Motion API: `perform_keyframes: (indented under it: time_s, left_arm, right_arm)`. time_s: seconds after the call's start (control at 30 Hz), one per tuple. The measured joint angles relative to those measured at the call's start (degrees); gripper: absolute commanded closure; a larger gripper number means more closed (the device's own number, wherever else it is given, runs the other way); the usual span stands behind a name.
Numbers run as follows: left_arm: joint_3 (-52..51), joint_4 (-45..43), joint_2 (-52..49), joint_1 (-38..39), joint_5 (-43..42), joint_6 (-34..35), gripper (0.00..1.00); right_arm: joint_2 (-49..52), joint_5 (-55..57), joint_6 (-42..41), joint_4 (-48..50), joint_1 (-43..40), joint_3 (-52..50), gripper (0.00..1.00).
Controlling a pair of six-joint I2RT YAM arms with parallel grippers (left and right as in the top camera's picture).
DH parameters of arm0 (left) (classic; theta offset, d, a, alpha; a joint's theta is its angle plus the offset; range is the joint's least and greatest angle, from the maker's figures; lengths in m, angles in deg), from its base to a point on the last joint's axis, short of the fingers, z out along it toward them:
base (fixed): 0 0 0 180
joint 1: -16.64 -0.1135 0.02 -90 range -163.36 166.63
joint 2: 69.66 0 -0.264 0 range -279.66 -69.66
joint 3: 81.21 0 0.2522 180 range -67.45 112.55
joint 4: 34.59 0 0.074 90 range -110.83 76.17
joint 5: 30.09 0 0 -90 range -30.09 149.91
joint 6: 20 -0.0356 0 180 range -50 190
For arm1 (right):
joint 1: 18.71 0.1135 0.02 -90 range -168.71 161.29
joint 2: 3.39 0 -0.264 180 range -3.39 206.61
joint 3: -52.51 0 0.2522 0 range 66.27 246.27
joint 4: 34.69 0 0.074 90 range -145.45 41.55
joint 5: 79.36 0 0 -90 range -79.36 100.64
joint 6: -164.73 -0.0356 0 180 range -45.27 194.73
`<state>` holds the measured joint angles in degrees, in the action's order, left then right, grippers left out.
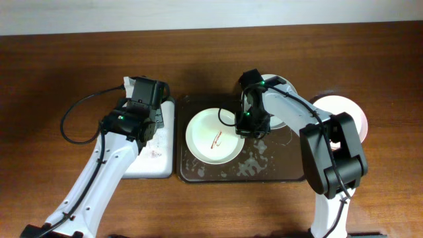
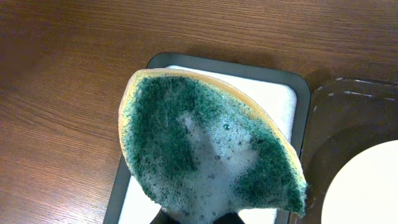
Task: Clean dirty plates on tray and stack at the side
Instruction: 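Carry the sponge with the left gripper toward the held plate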
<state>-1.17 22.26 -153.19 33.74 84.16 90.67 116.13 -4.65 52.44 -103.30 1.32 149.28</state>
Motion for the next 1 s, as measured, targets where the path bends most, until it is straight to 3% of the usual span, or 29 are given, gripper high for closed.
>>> perform_keyframes:
  time_s: [0.33,0.6,0.8,1.0]
  left_arm:
    - [0.0,0.0,0.0,0.0,-0.5,0.1,1.00]
    - [0.0,-0.2,-6.3,0.0,-8.6,1.0,1.00]
    - [0.0,-0.2,-13.8,0.0,-14.8,-3.8,1.00]
    - [0.0,-0.2,-15.2,0.0,-17.0,-8.0,1.00]
  right_arm:
    - [0.0,0.0,0.0,0.0,0.0,0.0,0.96]
    - [0.0,0.0,0.0,0.0,0.0,0.0,0.96]
    - [0.0,0.0,0.0,0.0,0.0,0.0,0.96]
    - [0.0,0.0,0.0,0.0,0.0,0.0,0.96]
